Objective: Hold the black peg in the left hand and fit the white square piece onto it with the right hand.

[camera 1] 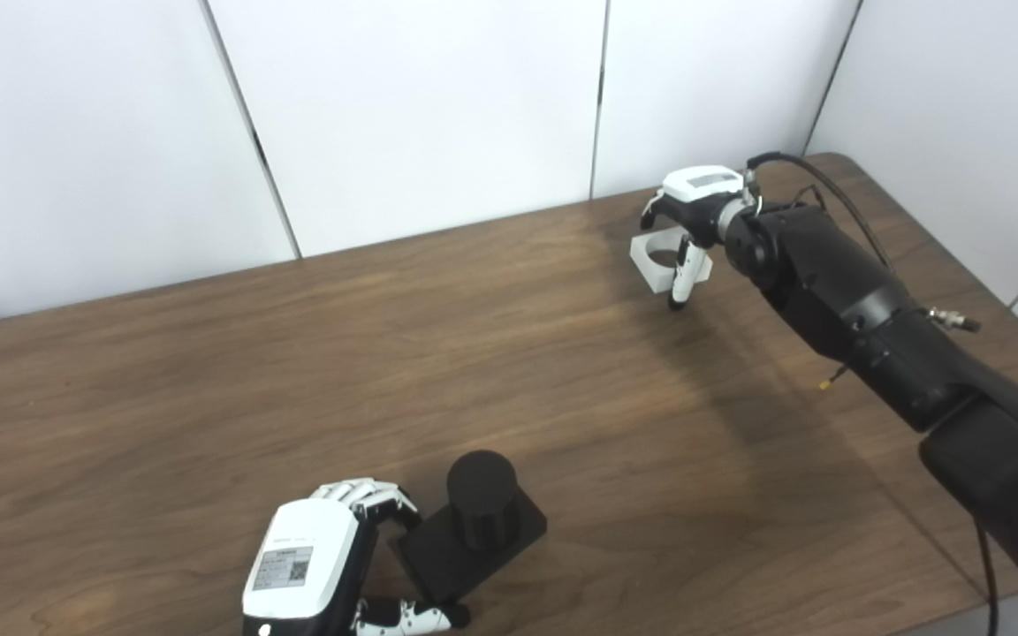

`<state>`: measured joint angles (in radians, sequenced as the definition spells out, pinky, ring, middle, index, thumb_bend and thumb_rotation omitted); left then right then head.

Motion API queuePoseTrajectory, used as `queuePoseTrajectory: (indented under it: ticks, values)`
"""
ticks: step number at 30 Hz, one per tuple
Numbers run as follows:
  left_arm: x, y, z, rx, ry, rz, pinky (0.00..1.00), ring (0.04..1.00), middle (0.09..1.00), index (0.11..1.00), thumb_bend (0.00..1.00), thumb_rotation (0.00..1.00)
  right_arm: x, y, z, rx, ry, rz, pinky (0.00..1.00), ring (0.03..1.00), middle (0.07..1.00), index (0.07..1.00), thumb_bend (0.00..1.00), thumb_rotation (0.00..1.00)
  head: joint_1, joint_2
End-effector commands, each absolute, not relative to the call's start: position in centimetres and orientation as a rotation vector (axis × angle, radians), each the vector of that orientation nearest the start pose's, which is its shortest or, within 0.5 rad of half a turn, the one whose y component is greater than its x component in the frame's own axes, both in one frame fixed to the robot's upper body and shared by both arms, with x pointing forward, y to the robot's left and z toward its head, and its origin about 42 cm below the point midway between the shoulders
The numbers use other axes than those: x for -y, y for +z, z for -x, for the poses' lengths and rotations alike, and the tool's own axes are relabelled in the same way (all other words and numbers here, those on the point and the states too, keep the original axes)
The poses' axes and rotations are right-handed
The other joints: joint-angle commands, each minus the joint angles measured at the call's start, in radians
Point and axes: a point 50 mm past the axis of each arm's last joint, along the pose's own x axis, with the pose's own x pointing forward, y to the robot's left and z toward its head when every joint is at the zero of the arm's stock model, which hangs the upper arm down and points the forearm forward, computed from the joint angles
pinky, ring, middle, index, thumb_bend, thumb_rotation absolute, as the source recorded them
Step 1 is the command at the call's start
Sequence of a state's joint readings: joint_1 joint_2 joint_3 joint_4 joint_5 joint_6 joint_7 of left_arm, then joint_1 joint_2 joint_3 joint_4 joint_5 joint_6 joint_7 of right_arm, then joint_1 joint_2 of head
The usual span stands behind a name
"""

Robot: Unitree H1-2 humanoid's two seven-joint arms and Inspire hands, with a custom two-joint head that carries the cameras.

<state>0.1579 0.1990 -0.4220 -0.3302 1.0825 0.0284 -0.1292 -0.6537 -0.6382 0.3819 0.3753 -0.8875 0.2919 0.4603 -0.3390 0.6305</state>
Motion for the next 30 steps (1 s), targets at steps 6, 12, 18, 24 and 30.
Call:
queuePoseTrajectory:
  ticks: [6,12,18,24,30]
  values:
    - [-16.3,11.8,-20.1,0.187,-0.437,-1.24,0.76,0.758,0.715,0.488,0.52,0.04,35.8,27.2,-47.6,-0.253,0.141,1.665,0.94,0.999,0.933,0.717,0.73,0.17,0.0,0.004]
    - [-16.3,12.0,-20.0,0.184,-0.436,-1.243,0.76,0.759,0.715,0.488,0.52,0.04,36.0,27.6,-47.8,-0.233,0.164,1.684,0.91,0.969,0.899,0.514,0.53,0.14,0.002,0.008]
    - [-16.3,12.1,-20.0,0.181,-0.44,-1.243,0.76,0.76,0.716,0.488,0.52,0.04,36.0,28.0,-47.8,-0.221,0.178,1.697,0.87,0.938,0.863,0.493,0.52,0.14,0.003,0.009]
    - [-16.2,12.1,-20.1,0.183,-0.438,-1.247,0.76,0.758,0.715,0.488,0.52,0.04,36.1,28.0,-47.8,-0.211,0.173,1.698,0.84,0.921,0.836,0.49,0.52,0.14,0.003,0.009]
    - [-16.3,12.1,-20.1,0.188,-0.437,-1.242,0.76,0.754,0.711,0.488,0.52,0.04,36.4,27.7,-47.4,-0.186,0.177,1.698,0.81,0.893,0.813,0.488,0.52,0.13,0.003,0.014]
